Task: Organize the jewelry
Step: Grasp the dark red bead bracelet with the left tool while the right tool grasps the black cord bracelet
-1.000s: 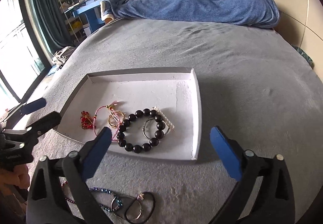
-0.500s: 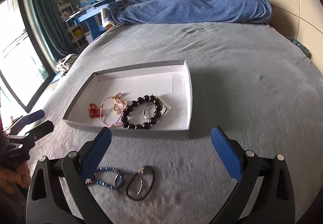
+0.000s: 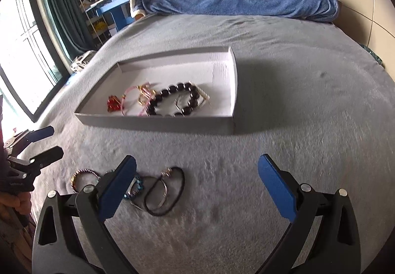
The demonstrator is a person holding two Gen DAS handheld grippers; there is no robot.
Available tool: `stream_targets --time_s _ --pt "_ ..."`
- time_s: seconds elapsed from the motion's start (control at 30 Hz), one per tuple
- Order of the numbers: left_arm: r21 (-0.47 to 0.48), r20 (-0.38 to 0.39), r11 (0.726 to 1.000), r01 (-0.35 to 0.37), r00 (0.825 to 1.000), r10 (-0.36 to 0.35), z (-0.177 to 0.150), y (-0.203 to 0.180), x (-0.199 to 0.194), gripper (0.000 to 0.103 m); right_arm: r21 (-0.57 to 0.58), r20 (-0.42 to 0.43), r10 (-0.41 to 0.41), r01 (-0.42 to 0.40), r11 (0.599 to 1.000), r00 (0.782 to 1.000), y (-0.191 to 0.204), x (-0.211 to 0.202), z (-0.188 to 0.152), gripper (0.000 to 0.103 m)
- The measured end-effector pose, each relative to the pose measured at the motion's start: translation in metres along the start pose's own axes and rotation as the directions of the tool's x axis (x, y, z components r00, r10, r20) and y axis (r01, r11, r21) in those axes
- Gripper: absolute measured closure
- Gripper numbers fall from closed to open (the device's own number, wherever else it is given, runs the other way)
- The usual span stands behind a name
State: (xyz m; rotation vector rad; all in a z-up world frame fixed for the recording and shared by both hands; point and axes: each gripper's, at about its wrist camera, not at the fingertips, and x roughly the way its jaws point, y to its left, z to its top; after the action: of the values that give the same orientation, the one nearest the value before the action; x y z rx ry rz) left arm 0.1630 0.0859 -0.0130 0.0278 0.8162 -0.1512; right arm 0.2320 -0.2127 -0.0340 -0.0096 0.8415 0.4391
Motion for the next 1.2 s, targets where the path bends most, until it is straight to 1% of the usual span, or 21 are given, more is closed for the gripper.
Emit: stream_targets --time_s 0.1,0.2,0.23,0.27,0.3,0.33,0.37,0.43,0.47,0.53,0.63,0.77,0.83,0.87,0.9,0.93,1.03,1.2 --pt "0.026 -0.025 1.0 0.002 1.0 -0.001 -0.009 -0.002 0.006 0.009 -0.001 -0.018 -0.014 0.014 1.0 1.0 -0.002 0.004 -0.006 0.006" --pt "0.042 -0.039 0.999 0.014 0.999 -0.013 -0.016 -0.003 0.009 0.009 -0.017 -0.039 -0.022 0.021 1.0 0.999 -0.002 0.009 -0.011 0.009" --pt "0.047 -0.042 0.999 0.019 0.999 -0.017 -0.018 -0.003 0.01 0.009 -0.03 -0.048 -0.025 0.024 0.999 0.999 -0.001 0.011 -0.014 0.014" --pt "0.051 -0.046 0.998 0.023 0.999 -0.021 -0.021 -0.004 0.011 0.009 -0.038 -0.054 -0.028 0.025 0.999 0.998 0.0 0.013 -0.017 0.016" --pt "0.057 -0.051 0.998 0.027 0.998 -0.024 -0.024 -0.004 0.012 0.009 -0.055 -0.063 -0.034 0.031 0.998 0.997 0.002 0.015 -0.02 0.019" --pt "0.062 -0.057 0.998 0.03 0.998 -0.027 -0.026 -0.004 0.013 0.009 -0.066 -0.067 -0.037 0.033 0.997 0.997 0.002 0.016 -0.022 0.026" --pt "0.07 -0.065 0.997 0.034 0.997 -0.03 -0.028 -0.005 0.014 0.009 -0.078 -0.072 -0.038 0.032 0.996 0.997 0.003 0.018 -0.024 0.029" --pt "0.084 -0.072 0.996 0.034 0.997 -0.027 -0.031 -0.007 0.016 0.009 -0.102 -0.087 -0.039 0.03 0.994 0.995 0.006 0.021 -0.027 0.042" --pt "0.09 -0.074 0.995 0.034 0.997 -0.027 -0.031 -0.008 0.017 0.009 -0.109 -0.092 -0.04 0.029 0.994 0.995 0.008 0.023 -0.029 0.044" --pt "0.101 -0.075 0.994 0.036 0.997 -0.028 -0.032 -0.01 0.018 0.01 -0.12 -0.101 -0.044 0.032 0.992 0.994 0.01 0.025 -0.032 0.057" --pt "0.118 -0.075 0.992 0.034 0.997 -0.026 -0.033 -0.014 0.019 0.01 -0.114 -0.101 -0.039 0.027 0.993 0.994 0.01 0.027 -0.032 0.063" --pt "0.139 -0.089 0.99 0.03 0.996 -0.018 -0.036 -0.018 0.023 0.012 -0.131 -0.1 -0.051 0.037 0.991 0.994 0.011 0.029 -0.032 0.067" --pt "0.149 -0.099 0.988 0.028 0.995 -0.013 -0.038 -0.02 0.026 0.019 -0.154 -0.096 -0.073 0.057 0.986 0.993 0.013 0.03 -0.033 0.073" --pt "0.147 -0.101 0.989 0.03 0.995 -0.016 -0.038 -0.019 0.027 0.02 -0.162 -0.092 -0.087 0.071 0.984 0.992 0.014 0.03 -0.032 0.077" --pt "0.143 -0.103 0.989 0.034 0.995 -0.02 -0.038 -0.018 0.027 0.026 -0.167 -0.09 -0.098 0.082 0.982 0.991 0.013 0.03 -0.032 0.082" --pt "0.139 -0.105 0.99 0.037 0.994 -0.022 -0.038 -0.017 0.027 0.032 -0.168 -0.086 -0.11 0.094 0.981 0.99 0.012 0.03 -0.031 0.084" --pt "0.124 -0.108 0.991 0.053 0.993 -0.04 -0.039 -0.015 0.027 0.04 -0.157 -0.086 -0.115 0.101 0.982 0.99 0.008 0.03 -0.03 0.084" --pt "0.13 -0.11 0.99 0.062 0.993 -0.048 -0.04 -0.017 0.027 0.044 -0.125 -0.099 -0.093 0.08 0.989 0.991 0.006 0.031 -0.029 0.083"
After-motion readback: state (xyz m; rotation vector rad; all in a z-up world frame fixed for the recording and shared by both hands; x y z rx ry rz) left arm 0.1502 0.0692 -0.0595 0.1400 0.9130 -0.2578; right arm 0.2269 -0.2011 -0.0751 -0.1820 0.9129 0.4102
